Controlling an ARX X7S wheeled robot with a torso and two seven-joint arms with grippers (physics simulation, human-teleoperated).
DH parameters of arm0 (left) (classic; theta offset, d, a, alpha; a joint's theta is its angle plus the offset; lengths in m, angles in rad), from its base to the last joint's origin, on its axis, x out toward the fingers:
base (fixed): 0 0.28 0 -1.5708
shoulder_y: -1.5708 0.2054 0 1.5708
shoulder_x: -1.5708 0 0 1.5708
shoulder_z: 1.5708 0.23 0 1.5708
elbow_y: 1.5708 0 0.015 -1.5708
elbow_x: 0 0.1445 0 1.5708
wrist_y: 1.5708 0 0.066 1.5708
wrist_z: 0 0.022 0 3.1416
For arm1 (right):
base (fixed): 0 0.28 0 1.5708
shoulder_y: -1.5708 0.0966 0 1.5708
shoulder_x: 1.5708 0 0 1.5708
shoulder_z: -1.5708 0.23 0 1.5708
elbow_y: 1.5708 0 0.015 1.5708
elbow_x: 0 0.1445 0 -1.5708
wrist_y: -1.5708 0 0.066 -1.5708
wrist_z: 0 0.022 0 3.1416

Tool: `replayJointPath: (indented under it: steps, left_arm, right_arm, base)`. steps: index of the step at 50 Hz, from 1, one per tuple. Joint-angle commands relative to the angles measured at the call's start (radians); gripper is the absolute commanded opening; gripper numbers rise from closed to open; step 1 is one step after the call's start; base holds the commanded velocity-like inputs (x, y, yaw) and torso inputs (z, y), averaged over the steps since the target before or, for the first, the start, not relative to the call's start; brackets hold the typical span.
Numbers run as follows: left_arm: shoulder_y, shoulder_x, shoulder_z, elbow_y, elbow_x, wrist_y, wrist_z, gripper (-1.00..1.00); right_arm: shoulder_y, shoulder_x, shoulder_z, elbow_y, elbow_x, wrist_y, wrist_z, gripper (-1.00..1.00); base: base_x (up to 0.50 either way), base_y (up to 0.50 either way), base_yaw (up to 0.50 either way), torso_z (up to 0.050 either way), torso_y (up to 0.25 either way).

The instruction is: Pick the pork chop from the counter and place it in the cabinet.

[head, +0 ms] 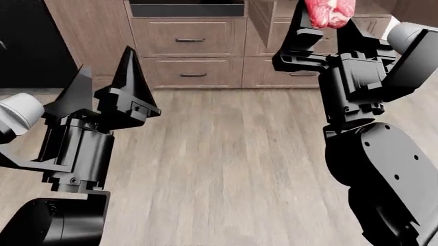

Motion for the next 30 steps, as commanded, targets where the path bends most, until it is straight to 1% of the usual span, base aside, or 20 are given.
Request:
replayJointPath:
  steps: [1,15,19,24,30]
  left_arm:
    - [0.000,-0.001,0.006,0.000,0.006,-0.002,-0.004,1.00]
    - [-0.002,-0.002,0.009,-0.004,0.005,-0.002,-0.005,1.00]
    - [-0.002,-0.003,0.011,-0.003,0.006,-0.003,-0.006,1.00]
    - [-0.002,-0.006,0.011,0.001,0.006,-0.005,-0.008,1.00]
    - [0.000,-0.008,0.010,0.002,0.004,-0.003,-0.009,1.00]
  right_arm:
    - [-0.012,0.001,0.018,0.016,-0.026,-0.018,-0.007,-1.00]
    - [-0.020,0.007,0.033,0.027,-0.033,-0.032,0.005,-1.00]
    - [-0.025,0.000,0.050,0.044,-0.017,-0.037,0.013,-1.00]
    - [-0.028,-0.010,0.070,0.075,0.034,-0.030,0.010,-1.00]
    - [-0.024,-0.010,0.072,0.085,0.048,-0.022,0.009,-1.00]
  base:
    - [0.00,0.00,0.50,0.000,0.000]
    - [0.02,0.00,0.50,0.000,0.000]
    - [0.17,0.00,0.46,0.000,0.000]
    - [0.50,0.00,0.02,0.000,0.000]
    - [0.50,0.00,0.00,0.000,0.002]
